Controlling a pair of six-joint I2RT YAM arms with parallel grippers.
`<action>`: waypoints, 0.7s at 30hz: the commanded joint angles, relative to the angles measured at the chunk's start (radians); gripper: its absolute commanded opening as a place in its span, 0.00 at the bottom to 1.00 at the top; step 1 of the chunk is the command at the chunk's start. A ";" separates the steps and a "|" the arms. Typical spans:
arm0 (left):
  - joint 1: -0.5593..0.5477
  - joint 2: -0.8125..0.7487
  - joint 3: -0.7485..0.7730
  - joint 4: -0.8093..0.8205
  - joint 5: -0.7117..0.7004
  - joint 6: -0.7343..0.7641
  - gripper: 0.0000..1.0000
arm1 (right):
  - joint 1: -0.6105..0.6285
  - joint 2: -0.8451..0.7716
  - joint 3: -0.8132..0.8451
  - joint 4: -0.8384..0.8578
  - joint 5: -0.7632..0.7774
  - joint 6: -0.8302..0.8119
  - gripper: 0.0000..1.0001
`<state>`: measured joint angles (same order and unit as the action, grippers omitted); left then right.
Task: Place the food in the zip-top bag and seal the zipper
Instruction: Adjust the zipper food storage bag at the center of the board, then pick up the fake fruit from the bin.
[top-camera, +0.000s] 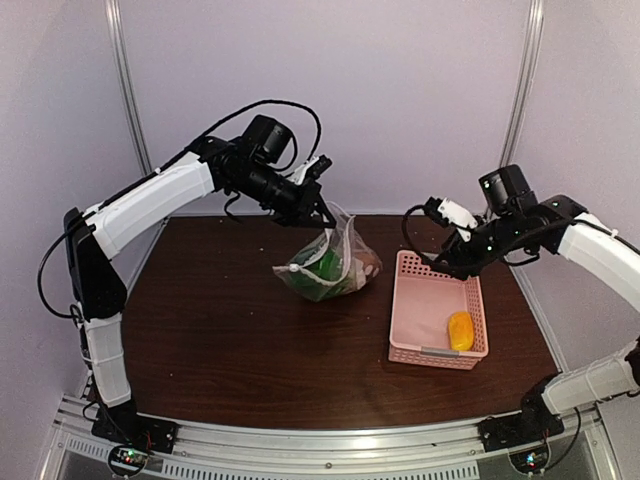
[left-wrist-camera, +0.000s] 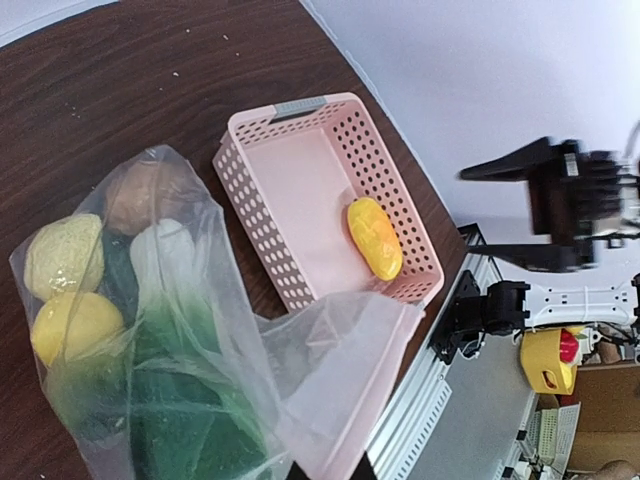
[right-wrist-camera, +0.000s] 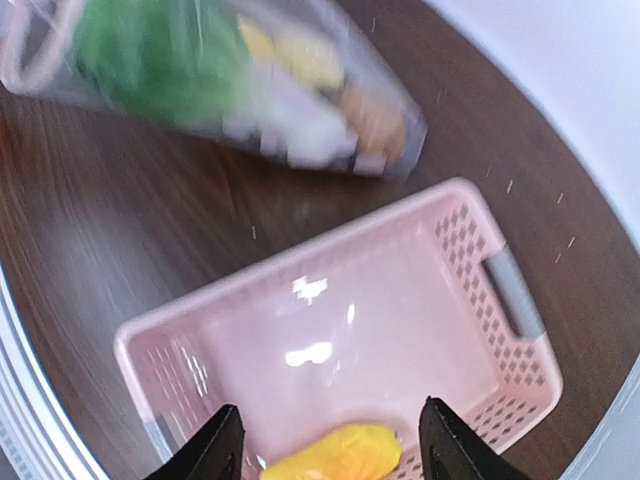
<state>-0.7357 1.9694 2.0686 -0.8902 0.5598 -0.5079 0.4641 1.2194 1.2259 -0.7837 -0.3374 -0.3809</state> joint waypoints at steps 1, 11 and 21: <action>-0.006 -0.019 0.038 0.031 0.054 0.015 0.00 | -0.064 0.055 -0.124 -0.190 0.088 -0.177 0.62; -0.009 -0.065 0.016 -0.052 0.002 0.042 0.00 | -0.086 0.245 -0.103 -0.261 0.232 -0.009 0.61; -0.025 -0.078 -0.019 -0.052 -0.014 0.048 0.00 | -0.099 0.401 -0.063 -0.263 0.233 0.128 0.63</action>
<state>-0.7502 1.9373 2.0689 -0.9596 0.5564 -0.4797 0.3782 1.5887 1.1213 -1.0271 -0.1417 -0.3206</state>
